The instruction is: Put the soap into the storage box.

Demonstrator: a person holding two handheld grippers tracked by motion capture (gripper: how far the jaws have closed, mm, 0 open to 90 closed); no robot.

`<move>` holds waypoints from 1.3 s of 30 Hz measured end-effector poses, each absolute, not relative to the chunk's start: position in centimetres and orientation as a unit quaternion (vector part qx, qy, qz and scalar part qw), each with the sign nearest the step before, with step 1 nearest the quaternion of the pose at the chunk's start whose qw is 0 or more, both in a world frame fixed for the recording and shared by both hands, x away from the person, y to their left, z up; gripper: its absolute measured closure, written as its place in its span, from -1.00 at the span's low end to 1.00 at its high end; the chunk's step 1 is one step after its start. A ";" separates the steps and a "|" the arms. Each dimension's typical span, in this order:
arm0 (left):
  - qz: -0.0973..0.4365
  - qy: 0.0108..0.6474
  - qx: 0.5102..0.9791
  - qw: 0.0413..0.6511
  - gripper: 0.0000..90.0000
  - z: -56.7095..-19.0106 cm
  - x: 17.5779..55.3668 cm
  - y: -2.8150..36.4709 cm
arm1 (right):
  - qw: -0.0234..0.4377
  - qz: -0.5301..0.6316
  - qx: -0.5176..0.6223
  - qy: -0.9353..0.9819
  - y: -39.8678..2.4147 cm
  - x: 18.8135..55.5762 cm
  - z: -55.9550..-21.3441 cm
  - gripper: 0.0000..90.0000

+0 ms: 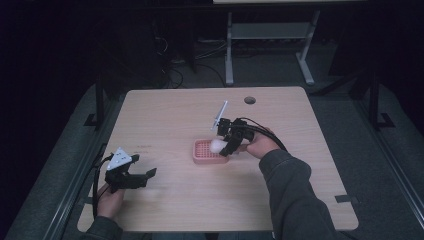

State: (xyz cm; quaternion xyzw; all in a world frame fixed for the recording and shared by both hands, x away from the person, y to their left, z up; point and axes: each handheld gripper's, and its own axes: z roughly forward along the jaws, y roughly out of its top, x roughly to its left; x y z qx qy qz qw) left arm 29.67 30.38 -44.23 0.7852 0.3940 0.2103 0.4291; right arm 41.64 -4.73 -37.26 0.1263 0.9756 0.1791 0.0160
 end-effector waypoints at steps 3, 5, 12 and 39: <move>0.211 0.394 0.786 0.427 -0.69 -44.2 29.7 30.4 | 0.017 0.176 0.123 0.977 -4.3 41.9 -37.3 0.08; 0.212 0.395 0.784 0.429 -0.69 -44.2 29.7 30.4 | 0.015 0.174 0.123 0.977 -4.0 42.1 -37.4 0.08; 0.213 0.396 0.785 0.427 -0.69 -44.2 29.7 30.4 | 0.017 0.177 0.120 0.977 -3.4 42.7 -37.5 0.08; 0.214 0.396 0.784 0.427 -0.69 -44.3 29.7 30.6 | 0.008 0.177 0.119 0.977 -1.6 44.1 -39.0 0.08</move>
